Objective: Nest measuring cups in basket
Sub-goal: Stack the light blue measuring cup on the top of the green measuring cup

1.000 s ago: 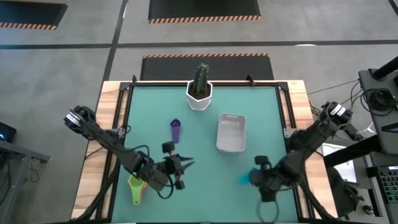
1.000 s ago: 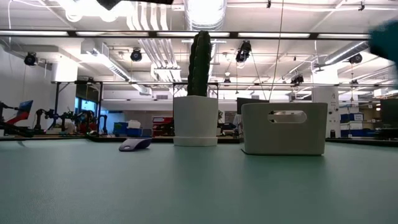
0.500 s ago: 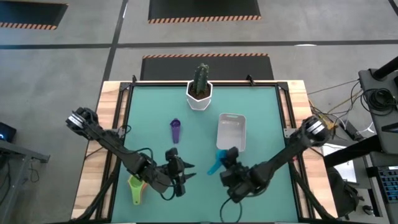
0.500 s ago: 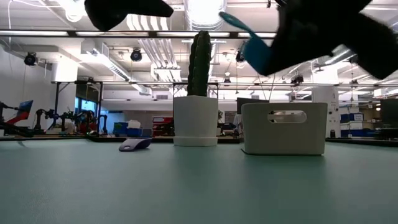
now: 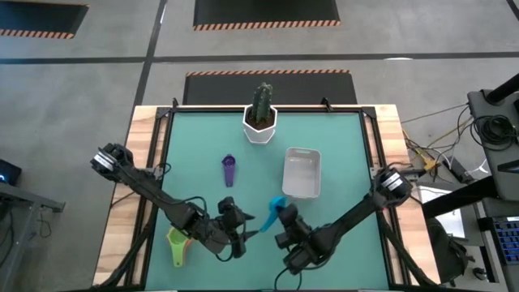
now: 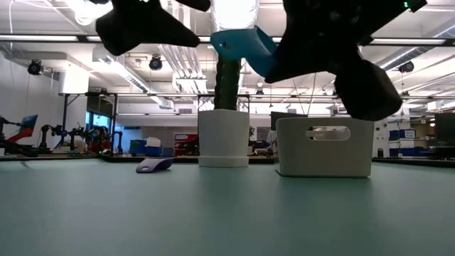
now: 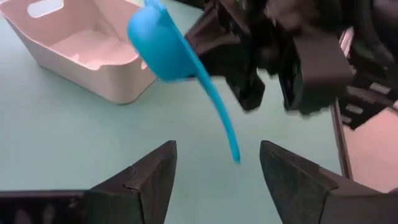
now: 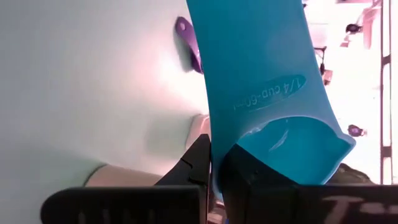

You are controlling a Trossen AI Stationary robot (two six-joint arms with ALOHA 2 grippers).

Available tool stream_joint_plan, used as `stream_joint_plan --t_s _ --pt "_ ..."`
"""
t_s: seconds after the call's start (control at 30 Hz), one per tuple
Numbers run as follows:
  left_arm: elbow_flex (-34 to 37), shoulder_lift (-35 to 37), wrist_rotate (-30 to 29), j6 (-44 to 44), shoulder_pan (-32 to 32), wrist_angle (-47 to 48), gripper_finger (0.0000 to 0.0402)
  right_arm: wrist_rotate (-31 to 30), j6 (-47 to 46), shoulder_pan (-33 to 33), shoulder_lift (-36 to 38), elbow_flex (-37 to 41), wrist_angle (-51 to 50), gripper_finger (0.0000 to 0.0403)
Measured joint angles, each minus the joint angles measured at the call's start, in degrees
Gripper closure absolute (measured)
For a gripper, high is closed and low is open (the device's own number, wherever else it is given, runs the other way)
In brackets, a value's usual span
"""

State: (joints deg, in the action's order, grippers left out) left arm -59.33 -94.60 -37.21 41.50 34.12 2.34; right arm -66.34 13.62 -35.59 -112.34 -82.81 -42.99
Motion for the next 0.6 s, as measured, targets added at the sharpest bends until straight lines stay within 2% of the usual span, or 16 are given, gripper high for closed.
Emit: stream_joint_plan --t_s 0.1,0.23,0.4,0.5,0.6 --pt "0.0 -0.7 0.8 -0.3 -1.1 -2.6 0.0193 -1.3 2.5 0.0 -1.0 -1.0 0.2 0.0392" --pt "0.0 -2.3 5.4 -0.3 -2.7 -5.0 0.0198 -1.4 4.0 0.1 -1.2 -1.8 0.9 0.0392" --pt "0.0 -3.7 6.8 -0.2 -3.2 -6.2 0.0213 -1.4 4.2 0.3 -0.6 -2.3 1.8 0.0392" --pt "0.0 -3.6 6.7 -0.3 -3.2 -6.4 0.0236 -1.4 5.0 0.3 -0.6 -2.3 1.9 0.0392" --pt "0.0 -3.5 6.7 -0.4 -3.2 -6.6 0.0279 -1.3 5.0 0.5 -0.7 -2.3 2.0 0.0392"
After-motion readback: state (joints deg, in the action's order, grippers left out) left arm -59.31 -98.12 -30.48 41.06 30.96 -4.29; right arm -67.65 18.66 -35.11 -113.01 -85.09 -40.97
